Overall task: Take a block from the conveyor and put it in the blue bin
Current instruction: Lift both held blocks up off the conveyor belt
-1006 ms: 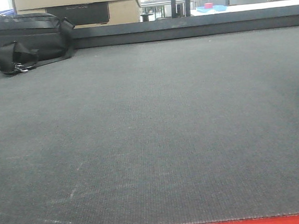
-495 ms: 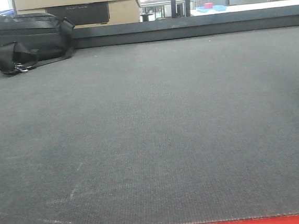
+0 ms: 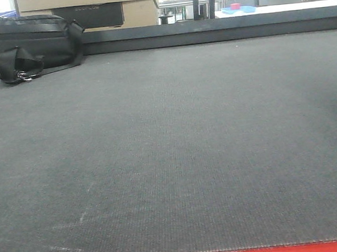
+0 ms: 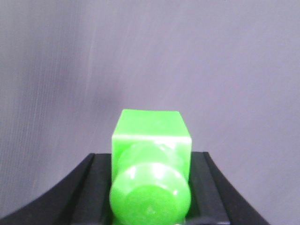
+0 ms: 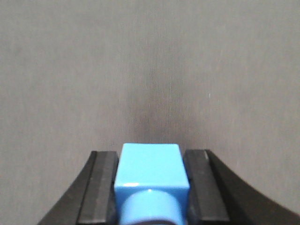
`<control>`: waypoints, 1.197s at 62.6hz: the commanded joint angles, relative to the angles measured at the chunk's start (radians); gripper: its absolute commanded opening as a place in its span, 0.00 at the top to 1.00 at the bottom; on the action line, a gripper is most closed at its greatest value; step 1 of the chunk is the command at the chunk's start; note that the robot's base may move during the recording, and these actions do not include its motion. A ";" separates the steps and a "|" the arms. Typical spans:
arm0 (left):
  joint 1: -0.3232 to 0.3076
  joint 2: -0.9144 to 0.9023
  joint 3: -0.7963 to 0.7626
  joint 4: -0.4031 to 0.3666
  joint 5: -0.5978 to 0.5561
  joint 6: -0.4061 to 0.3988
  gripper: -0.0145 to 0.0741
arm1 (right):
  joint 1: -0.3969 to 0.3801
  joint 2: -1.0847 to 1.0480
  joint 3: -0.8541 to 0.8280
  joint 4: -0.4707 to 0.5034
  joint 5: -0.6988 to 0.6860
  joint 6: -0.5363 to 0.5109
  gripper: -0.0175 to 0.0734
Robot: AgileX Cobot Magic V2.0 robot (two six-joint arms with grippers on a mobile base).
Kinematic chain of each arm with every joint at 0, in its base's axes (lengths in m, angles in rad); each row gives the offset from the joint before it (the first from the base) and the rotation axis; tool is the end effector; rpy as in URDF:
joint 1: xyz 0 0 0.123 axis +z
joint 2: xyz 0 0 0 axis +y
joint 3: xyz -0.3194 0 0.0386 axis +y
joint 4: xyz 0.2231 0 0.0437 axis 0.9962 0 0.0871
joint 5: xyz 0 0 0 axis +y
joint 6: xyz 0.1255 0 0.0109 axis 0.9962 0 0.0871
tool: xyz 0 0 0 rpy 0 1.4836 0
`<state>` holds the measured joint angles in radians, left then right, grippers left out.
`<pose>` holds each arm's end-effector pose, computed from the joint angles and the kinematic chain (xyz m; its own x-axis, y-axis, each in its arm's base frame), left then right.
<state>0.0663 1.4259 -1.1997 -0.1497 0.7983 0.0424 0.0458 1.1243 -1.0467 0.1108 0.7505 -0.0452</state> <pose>0.2942 0.0060 0.3366 -0.7992 -0.1153 -0.5900 -0.0523 0.9911 -0.1228 0.2149 0.0194 0.3695 -0.6752 0.0050 -0.7376 -0.0772 0.9940 0.0773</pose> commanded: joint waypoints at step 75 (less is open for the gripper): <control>-0.148 -0.746 0.538 0.081 -0.736 0.006 0.96 | -0.003 -0.443 0.386 -0.004 -0.647 0.000 0.99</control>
<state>-0.0768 0.7388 -0.6654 -0.1007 0.0473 0.0463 0.0458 0.7212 -0.6609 0.1146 0.1151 -0.0452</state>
